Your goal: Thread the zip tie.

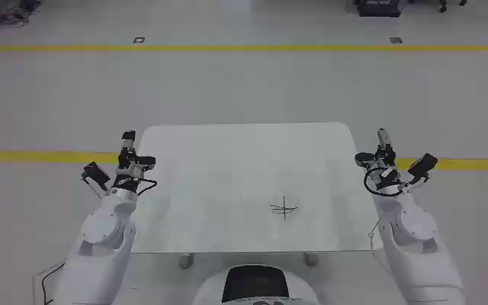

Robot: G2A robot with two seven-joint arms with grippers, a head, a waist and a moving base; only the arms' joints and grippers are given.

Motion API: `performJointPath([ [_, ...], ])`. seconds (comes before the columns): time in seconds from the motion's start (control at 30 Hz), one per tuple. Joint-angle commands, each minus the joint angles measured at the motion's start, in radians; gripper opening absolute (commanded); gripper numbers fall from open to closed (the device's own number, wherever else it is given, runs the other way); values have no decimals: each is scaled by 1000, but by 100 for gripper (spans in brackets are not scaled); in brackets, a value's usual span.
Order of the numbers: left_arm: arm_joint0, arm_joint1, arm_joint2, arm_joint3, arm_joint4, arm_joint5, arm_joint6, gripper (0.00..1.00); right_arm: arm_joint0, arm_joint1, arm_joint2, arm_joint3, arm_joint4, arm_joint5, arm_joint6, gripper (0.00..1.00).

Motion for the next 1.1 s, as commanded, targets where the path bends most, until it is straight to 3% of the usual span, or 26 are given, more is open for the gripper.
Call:
performJointPath([
  [0.0,0,0,0,0,0,0,0,100,-3,3,-13,-9,-95,3,38,100],
  [0.17,0,0,0,0,0,0,0,100,-15,14,-48,-19,-297,43,166,100],
  [0.5,0,0,0,0,0,0,0,100,-13,15,-50,-25,-319,45,171,100],
  [0.57,0,0,0,0,0,0,0,100,-5,20,-65,-49,-458,82,187,100],
  [0.77,0,0,0,0,0,0,0,100,25,32,-137,-115,-739,206,316,100],
  [1.07,0,0,0,0,0,0,0,100,26,32,-140,-116,-755,210,321,100],
])
